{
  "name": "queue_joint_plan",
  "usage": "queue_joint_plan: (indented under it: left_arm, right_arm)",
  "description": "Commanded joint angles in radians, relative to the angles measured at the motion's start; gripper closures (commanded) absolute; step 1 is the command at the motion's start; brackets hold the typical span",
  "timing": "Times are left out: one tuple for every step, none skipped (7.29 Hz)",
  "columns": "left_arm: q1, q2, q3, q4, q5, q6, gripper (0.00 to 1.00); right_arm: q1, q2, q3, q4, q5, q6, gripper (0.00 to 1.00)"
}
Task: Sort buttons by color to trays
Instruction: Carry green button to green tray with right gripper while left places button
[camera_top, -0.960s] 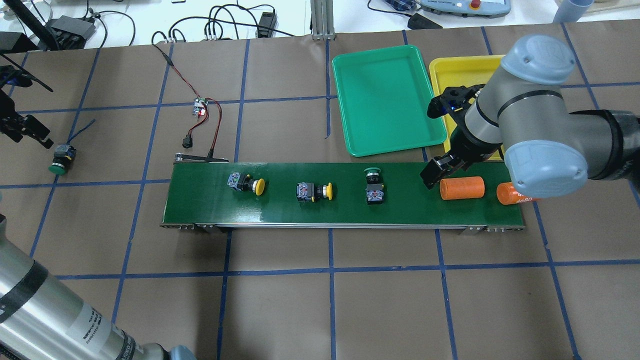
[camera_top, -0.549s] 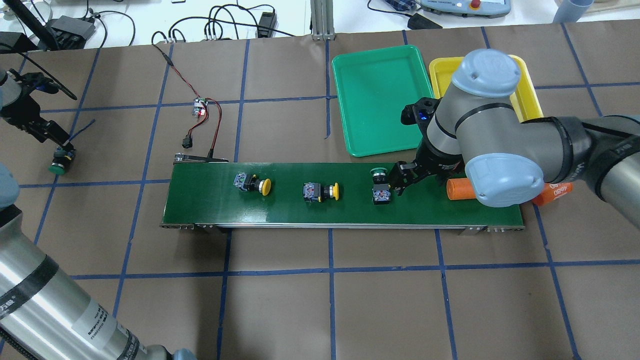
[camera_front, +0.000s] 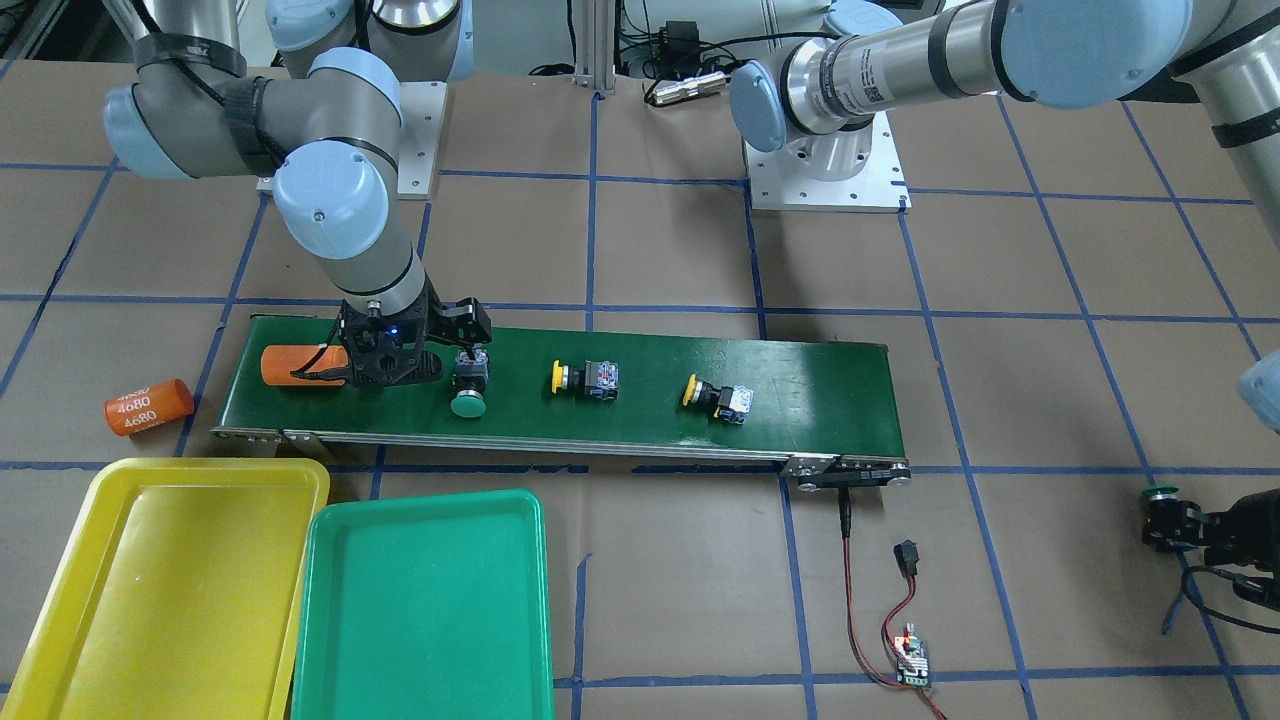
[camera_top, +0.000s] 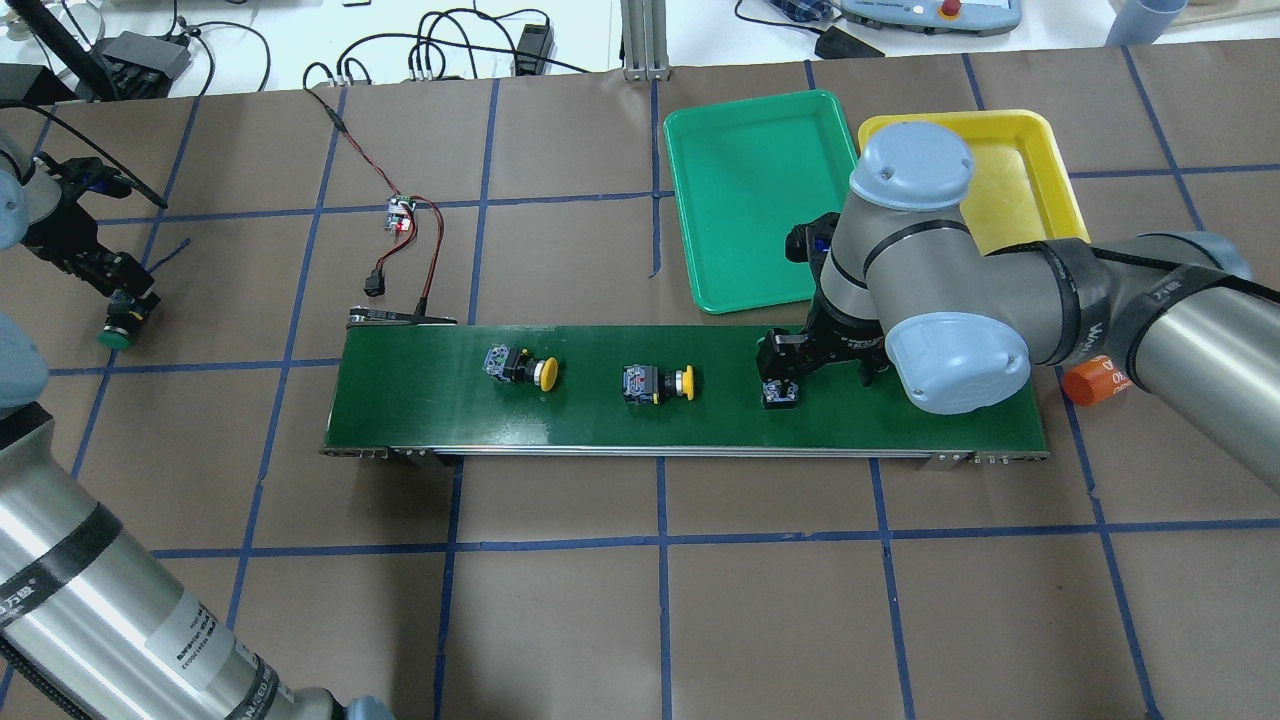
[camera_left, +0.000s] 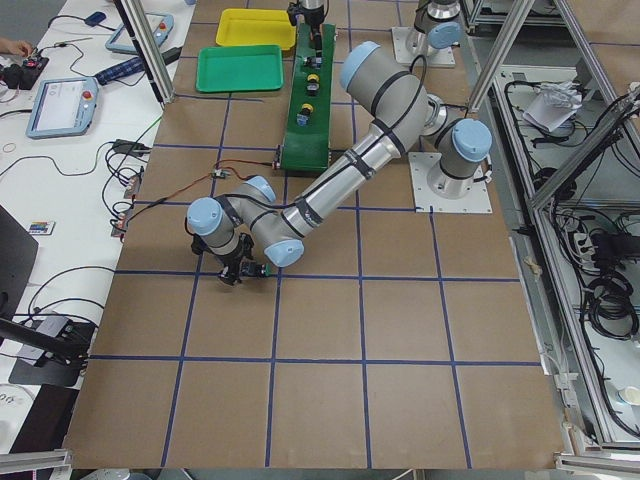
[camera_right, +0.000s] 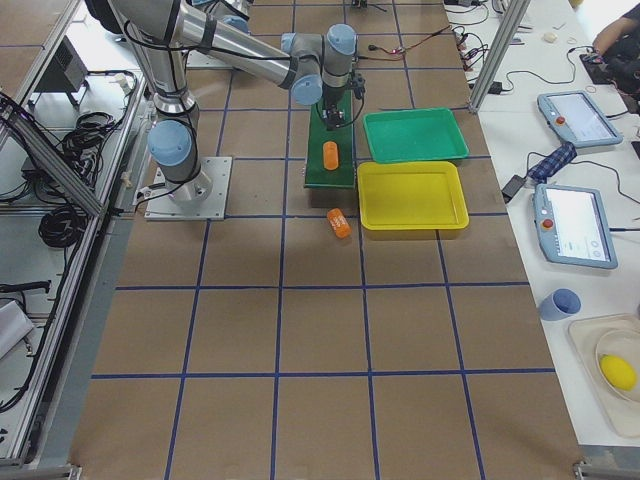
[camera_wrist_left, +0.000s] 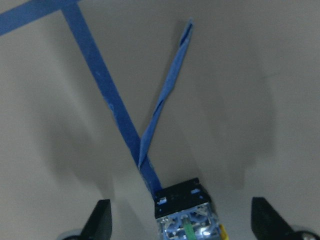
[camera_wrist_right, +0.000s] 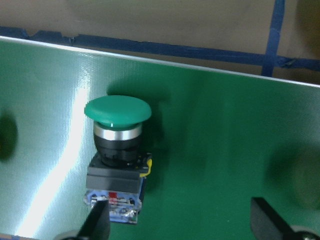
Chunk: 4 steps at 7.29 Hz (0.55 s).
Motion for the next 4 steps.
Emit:
queue_joint_plan:
  left_arm:
    - [-0.001,0.02,-0.005,-0.058,-0.003,-0.115,1.0]
    - [-0.011,0.046,-0.005,-0.108,-0.002,-0.211,1.0]
    - [-0.026,0.081,-0.011,-0.174,0.0,-0.36,1.0]
    - [-0.079,0.138,-0.026,-0.244,-0.005,-0.528,1.0]
  right_arm:
    - [0.004,0.017,0.001,-0.007,0.002,0.009,0.0]
    - [0.004,0.017,0.001,-0.007,0.003,0.009,0.0]
    - [0.005,0.017,0.001,-0.007,0.003,0.009,0.01]
    - [0.005,0.017,0.001,-0.007,0.003,0.009,0.08]
